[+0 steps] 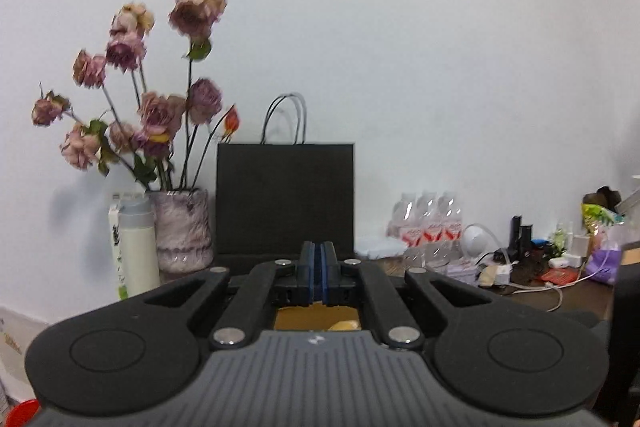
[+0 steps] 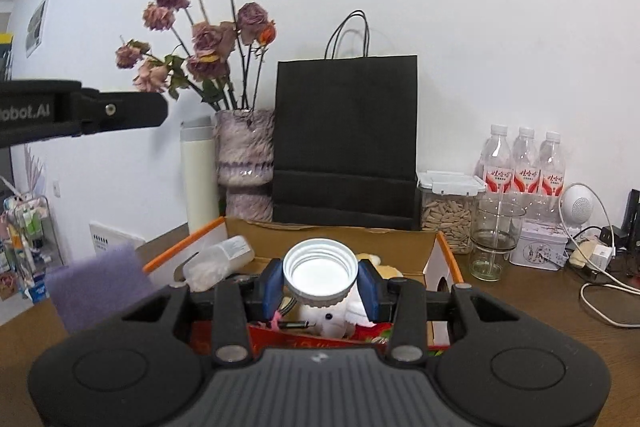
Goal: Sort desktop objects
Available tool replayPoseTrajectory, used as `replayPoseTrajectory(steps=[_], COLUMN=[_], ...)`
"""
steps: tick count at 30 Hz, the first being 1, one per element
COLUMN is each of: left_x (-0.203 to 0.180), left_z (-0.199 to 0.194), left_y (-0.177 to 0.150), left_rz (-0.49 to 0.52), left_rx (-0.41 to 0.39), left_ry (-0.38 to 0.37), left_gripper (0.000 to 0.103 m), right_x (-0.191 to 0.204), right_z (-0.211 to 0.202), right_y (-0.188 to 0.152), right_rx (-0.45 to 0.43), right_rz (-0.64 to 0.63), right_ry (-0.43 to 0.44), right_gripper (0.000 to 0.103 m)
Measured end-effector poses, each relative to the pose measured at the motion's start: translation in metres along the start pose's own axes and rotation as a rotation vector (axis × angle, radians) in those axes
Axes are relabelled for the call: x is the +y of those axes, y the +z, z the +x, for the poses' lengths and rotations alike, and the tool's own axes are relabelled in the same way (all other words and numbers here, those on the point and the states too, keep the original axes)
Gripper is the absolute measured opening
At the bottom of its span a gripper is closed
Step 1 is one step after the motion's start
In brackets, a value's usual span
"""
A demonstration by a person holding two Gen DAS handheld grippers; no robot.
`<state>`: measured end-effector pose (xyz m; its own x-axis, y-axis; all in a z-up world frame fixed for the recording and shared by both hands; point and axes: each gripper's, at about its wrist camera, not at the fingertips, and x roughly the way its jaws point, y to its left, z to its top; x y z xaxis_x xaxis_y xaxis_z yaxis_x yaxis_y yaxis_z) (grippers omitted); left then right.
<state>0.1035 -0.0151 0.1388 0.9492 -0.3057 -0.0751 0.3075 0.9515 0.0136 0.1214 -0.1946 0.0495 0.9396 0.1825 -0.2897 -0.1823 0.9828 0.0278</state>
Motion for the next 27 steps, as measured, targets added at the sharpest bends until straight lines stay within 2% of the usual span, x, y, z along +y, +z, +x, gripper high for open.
replayPoseTrajectory(steps=[1, 3, 4, 5, 6, 7, 9, 10, 12, 14, 16, 17, 21, 22, 24, 26, 27], left_x=[0.006, 0.022, 0.031, 0.04, 0.048, 0.054, 0.064, 0.069, 0.074, 0.073, 0.067, 0.067, 0.068, 0.067, 0.064, 0.058, 0.055], left_z=[0.001, 0.002, 0.001, 0.0, -0.002, -0.004, -0.008, -0.008, -0.002, 0.01, 0.027, 0.028, 0.04, 0.042, 0.04, 0.035, 0.031], left_y=[-0.003, -0.014, -0.021, -0.032, -0.043, -0.054, -0.075, -0.084, -0.1, -0.11, -0.126, -0.133, -0.148, -0.151, -0.153, -0.155, -0.155], left_rz=[-0.014, -0.034, -0.048, -0.068, -0.082, -0.091, -0.108, -0.122, -0.139, -0.108, -0.049, -0.039, -0.048, -0.047, -0.046, -0.045, -0.048], left_rx=[0.026, 0.102, 0.15, 0.202, 0.252, 0.289, 0.36, 0.394, 0.466, 0.527, 0.662, 0.627, 0.655, 0.65, 0.636, 0.613, 0.606], left_ry=[0.008, 0.026, 0.036, 0.045, 0.047, 0.048, 0.051, 0.053, 0.038, 0.054, 0.088, 0.097, 0.096, 0.095, 0.08, 0.066, 0.057], left_gripper=[0.007, 0.017, 0.041, 0.071, 0.083, 0.089, 0.093, 0.102, 0.103, 0.103, 0.103, 0.103, 0.102, 0.097, 0.082, 0.048, 0.038], right_x=[-0.002, -0.004, -0.004, -0.005, -0.005, -0.006, -0.006, -0.006, -0.003, 0.001, 0.004, 0.005, 0.005, 0.005, 0.003, 0.003, 0.002], right_z=[0.001, 0.002, 0.002, 0.003, 0.004, 0.005, 0.005, 0.005, 0.003, 0.0, -0.003, -0.006, -0.015, -0.017, -0.022, -0.028, -0.031], right_y=[-0.003, -0.011, -0.016, -0.02, -0.024, -0.027, -0.031, -0.033, -0.036, -0.04, -0.044, -0.046, -0.05, -0.051, -0.052, -0.053, -0.054], right_rx=[0.011, 0.037, 0.048, 0.063, 0.074, 0.086, 0.103, 0.105, 0.109, 0.115, 0.123, 0.126, 0.129, 0.129, 0.124, 0.118, 0.115], right_rz=[0.003, -0.005, -0.014, -0.022, -0.024, -0.021, -0.014, -0.012, -0.015, -0.023, -0.03, -0.031, -0.022, -0.019, -0.013, -0.007, -0.005], right_ry=[0.004, 0.007, 0.009, 0.01, 0.01, 0.01, 0.01, 0.01, 0.012, 0.015, 0.016, 0.016, 0.017, 0.016, 0.015, 0.014, 0.014], right_gripper=[0.039, 0.039, 0.039, 0.039, 0.039, 0.039, 0.039, 0.039, 0.039, 0.039, 0.039, 0.039, 0.039, 0.039, 0.039, 0.039, 0.039])
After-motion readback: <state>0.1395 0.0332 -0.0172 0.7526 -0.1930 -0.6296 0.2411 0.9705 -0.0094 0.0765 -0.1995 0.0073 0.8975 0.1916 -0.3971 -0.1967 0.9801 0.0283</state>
